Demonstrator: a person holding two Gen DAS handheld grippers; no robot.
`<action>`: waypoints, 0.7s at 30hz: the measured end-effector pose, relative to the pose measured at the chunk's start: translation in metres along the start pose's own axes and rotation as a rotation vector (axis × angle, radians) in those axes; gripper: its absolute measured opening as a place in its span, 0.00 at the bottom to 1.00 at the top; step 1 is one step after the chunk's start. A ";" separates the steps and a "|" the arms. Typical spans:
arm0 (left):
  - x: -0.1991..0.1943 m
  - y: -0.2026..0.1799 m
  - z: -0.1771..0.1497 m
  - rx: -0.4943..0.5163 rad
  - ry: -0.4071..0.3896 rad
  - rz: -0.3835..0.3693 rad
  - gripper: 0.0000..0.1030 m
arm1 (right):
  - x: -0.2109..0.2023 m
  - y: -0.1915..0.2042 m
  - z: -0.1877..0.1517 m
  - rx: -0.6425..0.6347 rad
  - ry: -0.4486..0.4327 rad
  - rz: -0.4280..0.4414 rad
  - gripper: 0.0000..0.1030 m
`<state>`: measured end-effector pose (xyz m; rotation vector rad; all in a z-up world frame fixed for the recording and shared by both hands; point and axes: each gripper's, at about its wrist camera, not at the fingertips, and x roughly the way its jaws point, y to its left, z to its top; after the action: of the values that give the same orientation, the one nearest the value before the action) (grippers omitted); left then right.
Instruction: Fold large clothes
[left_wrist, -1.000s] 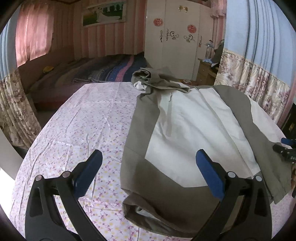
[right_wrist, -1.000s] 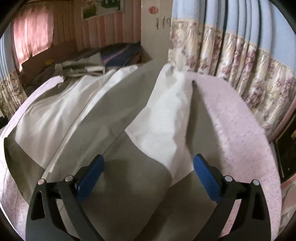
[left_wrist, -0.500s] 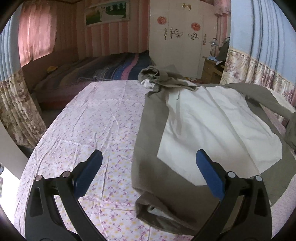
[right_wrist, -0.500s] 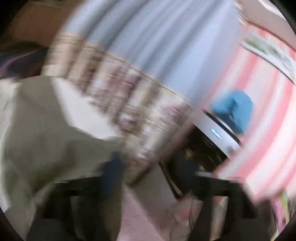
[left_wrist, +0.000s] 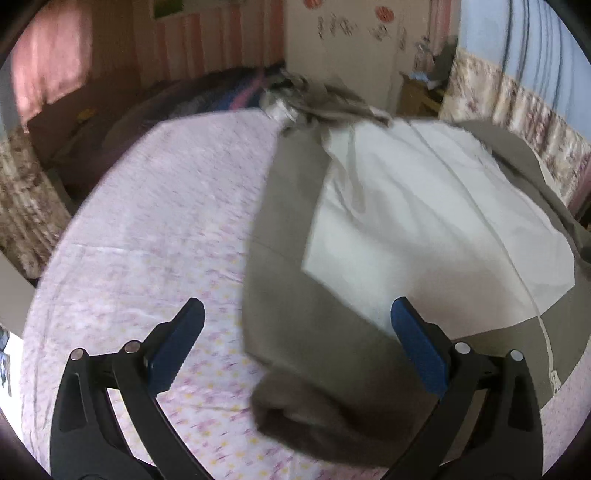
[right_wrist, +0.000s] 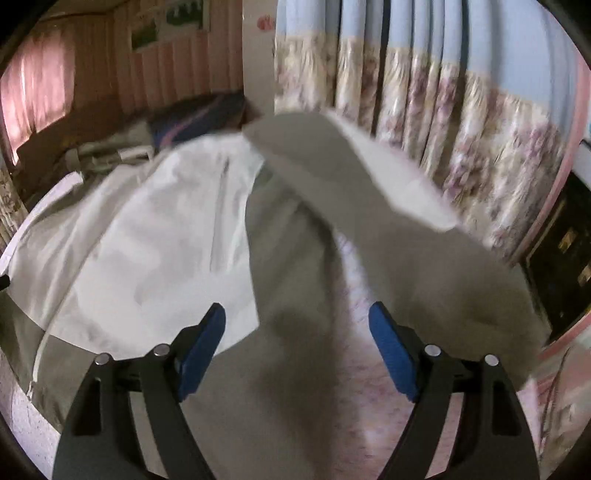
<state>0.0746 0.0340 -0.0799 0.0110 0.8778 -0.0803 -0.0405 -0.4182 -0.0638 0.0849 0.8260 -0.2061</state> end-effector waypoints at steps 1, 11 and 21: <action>0.009 -0.005 0.003 0.014 0.026 -0.014 0.97 | 0.009 -0.001 -0.001 0.007 0.029 0.002 0.76; 0.022 -0.031 0.006 0.062 0.025 -0.067 0.16 | 0.001 0.022 -0.014 -0.084 0.012 0.044 0.04; -0.055 -0.014 -0.033 0.037 -0.085 -0.093 0.01 | -0.041 0.012 -0.032 -0.133 -0.031 0.065 0.00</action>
<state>0.0134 0.0246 -0.0584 0.0017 0.7918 -0.1831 -0.0882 -0.3958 -0.0547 -0.0167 0.8031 -0.0905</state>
